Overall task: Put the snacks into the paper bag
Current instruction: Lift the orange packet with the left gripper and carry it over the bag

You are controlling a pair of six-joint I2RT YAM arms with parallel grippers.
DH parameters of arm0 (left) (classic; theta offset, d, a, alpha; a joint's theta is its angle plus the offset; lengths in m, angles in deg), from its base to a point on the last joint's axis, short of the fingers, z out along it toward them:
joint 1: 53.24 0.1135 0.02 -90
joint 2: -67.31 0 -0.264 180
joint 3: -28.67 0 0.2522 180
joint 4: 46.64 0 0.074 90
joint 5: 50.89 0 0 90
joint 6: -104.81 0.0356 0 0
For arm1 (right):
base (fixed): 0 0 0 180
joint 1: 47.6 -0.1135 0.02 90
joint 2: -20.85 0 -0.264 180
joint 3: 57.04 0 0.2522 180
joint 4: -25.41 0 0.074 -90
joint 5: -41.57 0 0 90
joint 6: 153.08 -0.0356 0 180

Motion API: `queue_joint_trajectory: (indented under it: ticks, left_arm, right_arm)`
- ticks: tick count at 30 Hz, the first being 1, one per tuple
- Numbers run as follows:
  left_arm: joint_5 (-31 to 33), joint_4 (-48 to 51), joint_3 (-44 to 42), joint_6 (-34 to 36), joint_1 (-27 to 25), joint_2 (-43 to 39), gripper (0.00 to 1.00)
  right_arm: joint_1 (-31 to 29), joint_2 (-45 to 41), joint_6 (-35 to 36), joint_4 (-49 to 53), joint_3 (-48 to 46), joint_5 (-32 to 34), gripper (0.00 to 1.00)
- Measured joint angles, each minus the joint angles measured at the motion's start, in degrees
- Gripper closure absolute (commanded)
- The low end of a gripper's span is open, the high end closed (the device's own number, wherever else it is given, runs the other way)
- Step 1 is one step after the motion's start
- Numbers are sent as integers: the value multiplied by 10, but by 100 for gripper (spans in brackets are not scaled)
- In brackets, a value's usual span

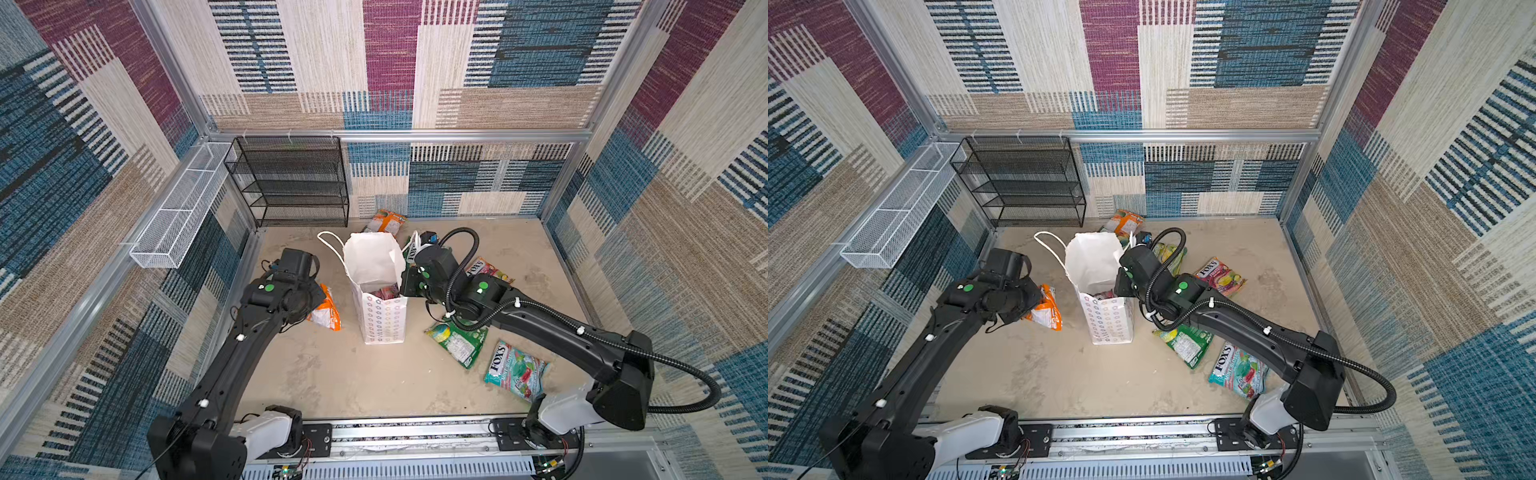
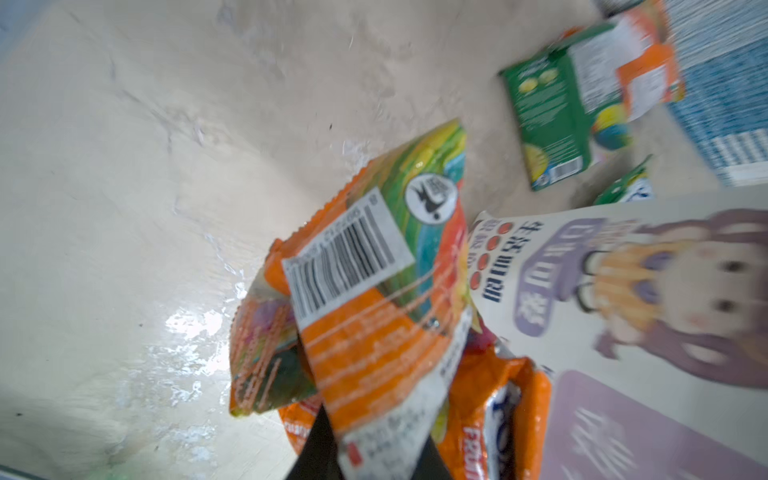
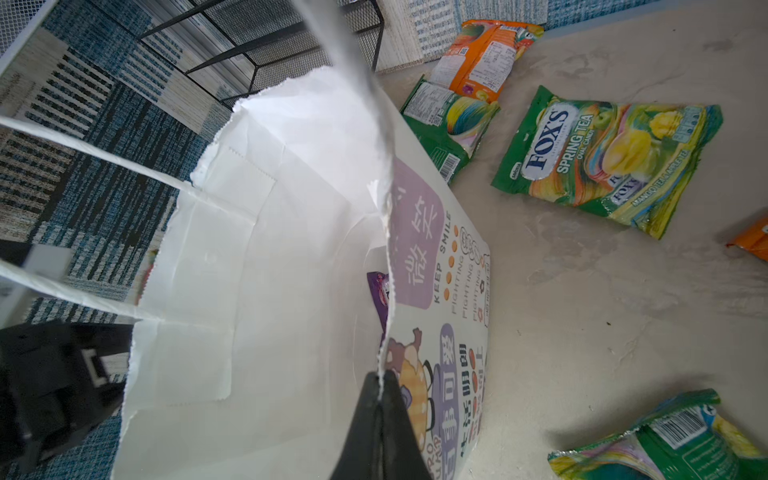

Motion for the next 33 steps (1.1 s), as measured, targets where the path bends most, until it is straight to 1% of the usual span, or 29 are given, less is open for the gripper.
queue_joint_trajectory:
  ticks: [5, 9, 13, 20, 26, 33]
  left_arm:
    - [38, 65, 132, 48, 2, -23, 91]
    - [35, 99, 245, 81, 2, -7, 91]
    - [-14, 112, 360, 116, 0, 38, 91]
    - [-86, 124, 515, 141, -10, 120, 90]
    - [-127, 126, 633, 152, -56, 195, 90]
    - [-126, 128, 724, 169, -125, 259, 89]
  right_arm:
    - [0, 0, 4, 1, 2, 2, 100]
    - [0, 0, 6, 3, 3, 2, 100]
    - [0, -3, 7, 3, 3, 2, 100]
    - [0, -4, 9, 3, 3, 2, 100]
    - [0, -4, 9, 3, -3, 2, 100]
    - [0, -4, 9, 2, -4, 2, 100]
